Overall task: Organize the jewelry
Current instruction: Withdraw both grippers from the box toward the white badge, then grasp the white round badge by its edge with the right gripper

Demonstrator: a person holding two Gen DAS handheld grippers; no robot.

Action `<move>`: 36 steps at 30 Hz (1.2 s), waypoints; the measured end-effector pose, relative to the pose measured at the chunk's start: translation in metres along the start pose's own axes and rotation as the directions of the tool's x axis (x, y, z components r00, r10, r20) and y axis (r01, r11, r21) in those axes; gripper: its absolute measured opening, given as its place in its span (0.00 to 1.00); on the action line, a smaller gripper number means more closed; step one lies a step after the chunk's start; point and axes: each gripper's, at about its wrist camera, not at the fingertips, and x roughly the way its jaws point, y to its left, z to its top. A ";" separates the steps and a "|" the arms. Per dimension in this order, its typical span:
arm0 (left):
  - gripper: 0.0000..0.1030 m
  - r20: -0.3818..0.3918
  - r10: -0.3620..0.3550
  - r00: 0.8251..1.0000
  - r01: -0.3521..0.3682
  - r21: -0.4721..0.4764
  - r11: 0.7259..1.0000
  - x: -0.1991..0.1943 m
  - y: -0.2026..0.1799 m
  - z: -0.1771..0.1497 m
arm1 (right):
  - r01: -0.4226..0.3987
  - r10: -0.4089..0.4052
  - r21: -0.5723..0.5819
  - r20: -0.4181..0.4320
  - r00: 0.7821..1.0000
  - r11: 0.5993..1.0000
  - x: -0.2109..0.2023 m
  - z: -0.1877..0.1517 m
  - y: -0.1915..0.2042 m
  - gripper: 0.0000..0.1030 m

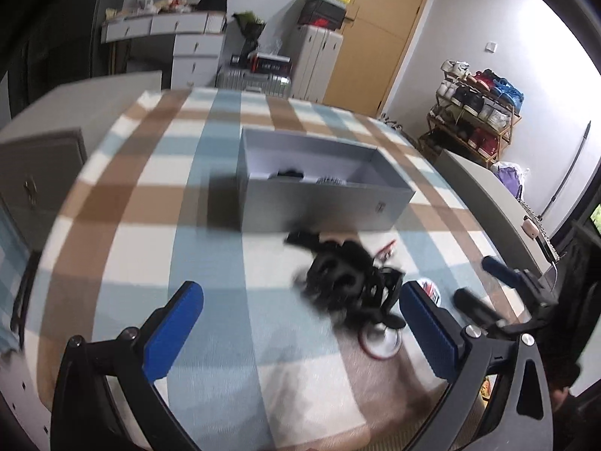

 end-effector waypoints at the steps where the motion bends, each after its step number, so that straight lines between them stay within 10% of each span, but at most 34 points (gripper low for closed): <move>1: 0.99 -0.012 -0.005 1.000 0.005 -0.009 1.000 0.000 0.001 -0.002 | 0.003 -0.003 -0.013 -0.017 1.000 1.000 0.005 -0.005 0.002 0.99; 24: 0.99 -0.107 -0.010 0.994 0.014 0.042 0.999 0.006 -0.008 -0.022 | 0.077 -0.085 -0.124 -0.064 0.994 0.989 0.028 -0.015 0.016 0.55; 31: 0.99 -0.128 -0.005 0.992 0.011 0.048 0.999 0.008 -0.009 -0.025 | 0.045 -0.055 -0.111 -0.090 0.994 0.993 0.031 -0.017 0.014 0.15; 36: 0.99 -0.148 -0.008 0.989 0.016 0.055 0.998 0.009 -0.012 -0.029 | 0.019 -0.023 -0.038 -0.096 0.995 0.999 0.029 -0.018 0.002 0.08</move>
